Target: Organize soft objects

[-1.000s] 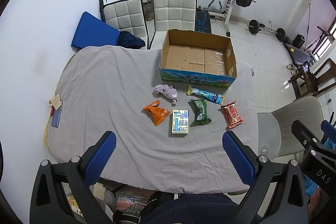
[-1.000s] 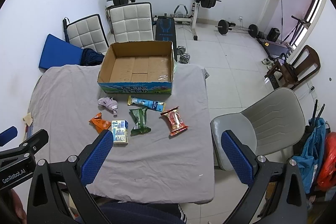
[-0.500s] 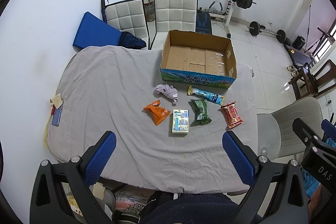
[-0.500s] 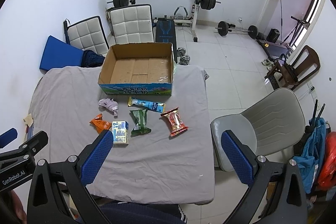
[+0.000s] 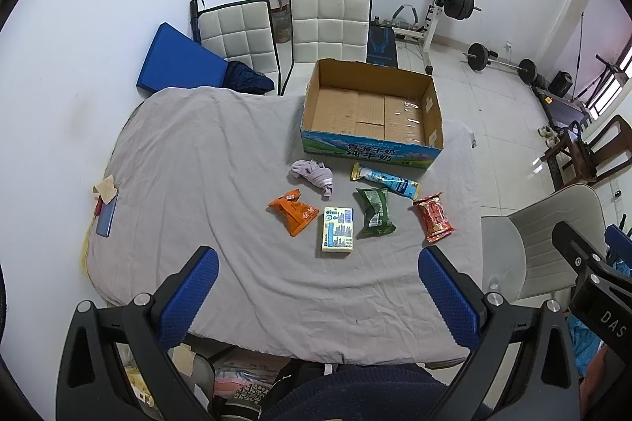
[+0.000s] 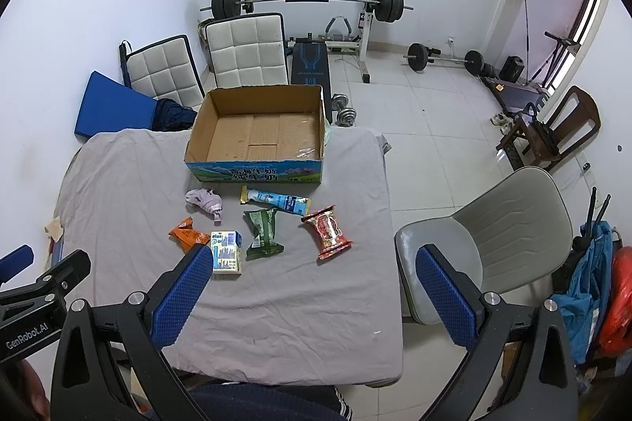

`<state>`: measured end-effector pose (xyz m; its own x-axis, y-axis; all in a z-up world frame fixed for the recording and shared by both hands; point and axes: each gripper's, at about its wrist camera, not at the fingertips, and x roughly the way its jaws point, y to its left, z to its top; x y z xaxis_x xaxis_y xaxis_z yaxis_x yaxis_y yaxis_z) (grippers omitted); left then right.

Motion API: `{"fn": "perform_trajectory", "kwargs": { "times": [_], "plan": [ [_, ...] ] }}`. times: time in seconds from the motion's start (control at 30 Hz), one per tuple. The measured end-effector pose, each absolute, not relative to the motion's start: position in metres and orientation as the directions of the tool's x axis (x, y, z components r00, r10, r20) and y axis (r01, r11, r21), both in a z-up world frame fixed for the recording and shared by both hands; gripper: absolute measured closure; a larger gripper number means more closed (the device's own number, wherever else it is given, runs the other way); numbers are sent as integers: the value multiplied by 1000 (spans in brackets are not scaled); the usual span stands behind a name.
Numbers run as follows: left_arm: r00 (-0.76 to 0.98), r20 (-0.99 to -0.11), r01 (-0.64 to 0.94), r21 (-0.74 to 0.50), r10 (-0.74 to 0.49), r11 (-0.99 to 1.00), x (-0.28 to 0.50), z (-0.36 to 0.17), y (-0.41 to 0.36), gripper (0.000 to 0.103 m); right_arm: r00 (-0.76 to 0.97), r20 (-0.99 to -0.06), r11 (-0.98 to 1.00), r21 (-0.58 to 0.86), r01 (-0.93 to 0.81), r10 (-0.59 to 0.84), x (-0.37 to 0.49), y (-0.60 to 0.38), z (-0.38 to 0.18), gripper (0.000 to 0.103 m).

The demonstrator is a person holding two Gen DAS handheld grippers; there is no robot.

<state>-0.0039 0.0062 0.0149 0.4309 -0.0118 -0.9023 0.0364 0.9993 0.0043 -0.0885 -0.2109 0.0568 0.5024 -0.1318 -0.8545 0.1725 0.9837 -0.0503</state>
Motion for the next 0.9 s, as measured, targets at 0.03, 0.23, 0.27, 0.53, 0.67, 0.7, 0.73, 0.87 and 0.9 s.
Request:
{"fn": "perform_trajectory", "kwargs": {
  "times": [0.03, 0.23, 0.27, 0.53, 0.67, 0.7, 0.73, 0.87, 0.9],
  "plan": [
    [432, -902, 37, 4, -12, 999, -4, 15, 6, 0, 503, -854, 984, -49, 173, -131, -89, -211, 57, 0],
    [437, -899, 37, 2, -14, 999, -4, 15, 6, 0, 510, -850, 983, -47, 180, -134, -91, -211, 60, 0],
    [438, -899, 37, 1, -15, 999, -3, 16, 6, 0, 510, -850, 983, -46, 179, -133, -91, -211, 60, 0],
    [438, -899, 38, -3, -20, 999, -4, 17, 4, 0, 514, -847, 983, -43, 180, -131, -92, -210, 63, 0],
    [432, -902, 38, -4, -20, 999, -4, 17, 3, 0, 508, -852, 983, -41, 178, -127, -90, -210, 62, 0],
    [434, -901, 37, -4, -20, 999, -4, 17, 3, 0, 508, -852, 983, -41, 178, -128, -90, -209, 62, 0],
    [436, -900, 37, -3, -19, 999, -5, 16, 2, 0, 509, -852, 983, -40, 178, -127, -90, -210, 62, 0],
    [437, -899, 34, -3, -18, 999, -4, 13, 4, 0, 510, -851, 983, -38, 177, -125, -89, -210, 62, 0],
    [436, -900, 33, -4, -18, 999, -4, 13, 3, 0, 510, -851, 984, -38, 177, -125, -89, -210, 62, 0]
  ]
}}
